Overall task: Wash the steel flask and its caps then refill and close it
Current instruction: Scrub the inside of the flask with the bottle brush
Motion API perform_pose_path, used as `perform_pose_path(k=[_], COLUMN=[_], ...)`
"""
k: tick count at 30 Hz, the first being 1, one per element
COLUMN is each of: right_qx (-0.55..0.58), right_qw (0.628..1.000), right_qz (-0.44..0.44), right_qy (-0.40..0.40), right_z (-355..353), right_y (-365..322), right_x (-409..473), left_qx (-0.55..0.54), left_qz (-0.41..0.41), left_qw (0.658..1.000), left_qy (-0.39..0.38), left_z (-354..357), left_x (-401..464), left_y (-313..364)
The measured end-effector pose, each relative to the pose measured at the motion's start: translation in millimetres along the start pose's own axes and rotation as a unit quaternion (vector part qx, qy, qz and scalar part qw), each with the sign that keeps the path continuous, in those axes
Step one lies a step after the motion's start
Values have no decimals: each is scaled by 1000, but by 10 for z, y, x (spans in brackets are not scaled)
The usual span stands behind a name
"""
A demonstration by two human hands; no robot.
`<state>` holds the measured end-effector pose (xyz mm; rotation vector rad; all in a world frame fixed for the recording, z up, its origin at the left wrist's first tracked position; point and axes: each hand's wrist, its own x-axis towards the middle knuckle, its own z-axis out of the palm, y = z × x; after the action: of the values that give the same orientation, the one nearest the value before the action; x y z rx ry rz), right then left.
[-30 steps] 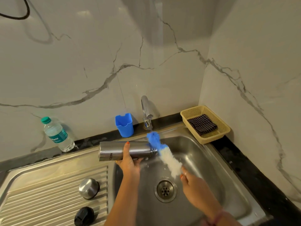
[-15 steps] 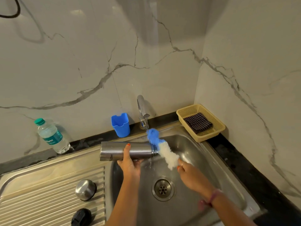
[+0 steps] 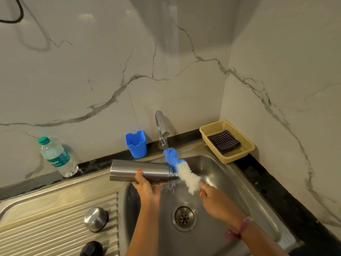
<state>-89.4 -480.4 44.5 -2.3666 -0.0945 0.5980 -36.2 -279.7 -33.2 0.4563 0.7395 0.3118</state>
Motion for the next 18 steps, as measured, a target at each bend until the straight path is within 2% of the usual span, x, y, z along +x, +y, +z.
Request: perform_pose_path(k=[3, 7, 12, 18], right_qx=[-43, -42, -17, -29], right_qw=[999, 999, 1000, 999], right_qz=[-13, 7, -4, -3], right_qy=[-12, -29, -20, -36], right_z=[18, -97, -70, -183], right_y=[-2, -9, -48, 186], right_x=[-140, -312, -29, -167], left_qx=[-12, -13, -2, -5], left_qz=[16, 23, 9, 20], left_qw=[1000, 1000, 1000, 999], left_qy=[5, 5, -5, -26], left_z=[14, 2, -24, -46], left_x=[4, -13, -41, -24], left_y=[18, 22, -76, 38])
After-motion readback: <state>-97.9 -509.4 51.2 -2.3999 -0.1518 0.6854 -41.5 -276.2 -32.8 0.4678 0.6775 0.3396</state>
